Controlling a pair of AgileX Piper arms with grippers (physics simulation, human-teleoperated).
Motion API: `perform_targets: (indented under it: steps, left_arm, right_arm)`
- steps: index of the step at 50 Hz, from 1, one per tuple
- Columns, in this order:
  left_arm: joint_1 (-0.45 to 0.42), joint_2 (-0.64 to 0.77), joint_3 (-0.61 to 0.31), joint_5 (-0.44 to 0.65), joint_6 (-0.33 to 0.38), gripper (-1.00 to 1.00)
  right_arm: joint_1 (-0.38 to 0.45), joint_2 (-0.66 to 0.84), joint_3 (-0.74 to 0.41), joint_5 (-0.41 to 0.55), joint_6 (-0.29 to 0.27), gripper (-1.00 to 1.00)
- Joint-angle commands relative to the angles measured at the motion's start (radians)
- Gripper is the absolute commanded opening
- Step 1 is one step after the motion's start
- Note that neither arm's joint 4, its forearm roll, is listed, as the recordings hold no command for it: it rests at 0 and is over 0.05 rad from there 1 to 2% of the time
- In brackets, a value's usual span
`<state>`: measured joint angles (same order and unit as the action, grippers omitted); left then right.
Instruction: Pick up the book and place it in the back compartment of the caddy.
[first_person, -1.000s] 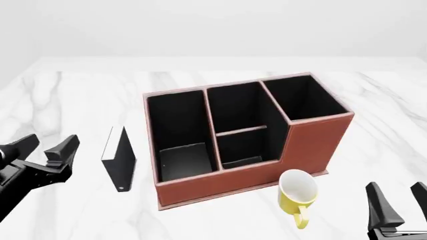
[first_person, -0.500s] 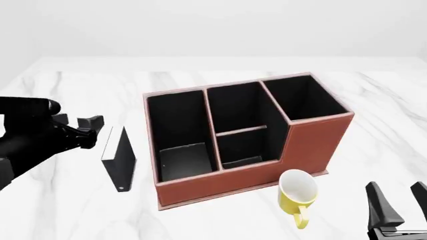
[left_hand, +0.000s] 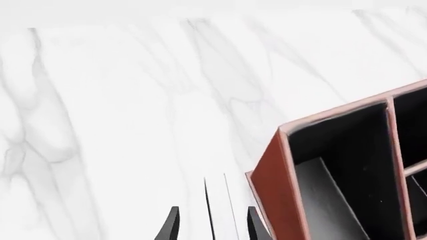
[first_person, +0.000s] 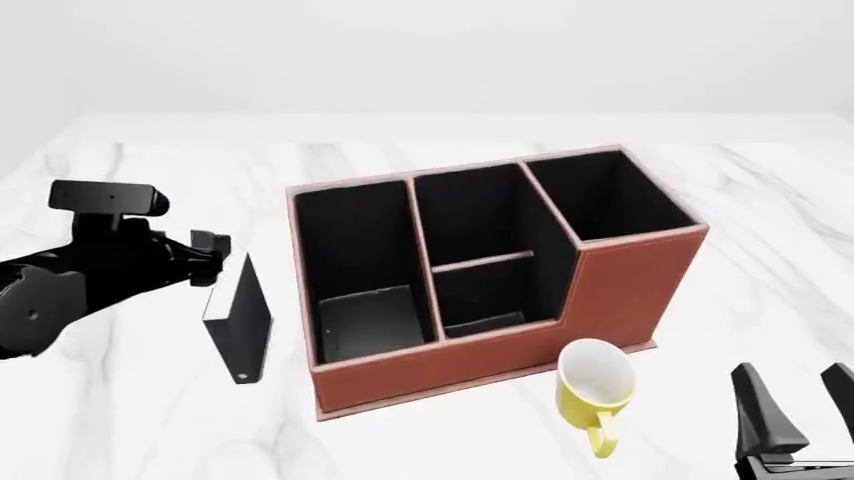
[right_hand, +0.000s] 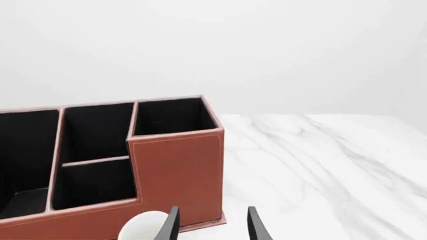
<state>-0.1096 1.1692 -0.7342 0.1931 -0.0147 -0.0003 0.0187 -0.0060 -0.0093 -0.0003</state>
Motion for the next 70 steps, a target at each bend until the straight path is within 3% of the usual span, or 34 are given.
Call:
perform_targets:
  steps: [1,70]
  left_arm:
    - [-0.011,0.093,-0.022,-0.018,-0.011,1.00]
    - [-0.015,0.333,0.038,-0.138,-0.081,1.00]
  right_arm:
    - [0.000,0.000,0.000,0.000,0.000,1.00]
    - [0.000,0.000,0.000,0.000,0.000,1.00]
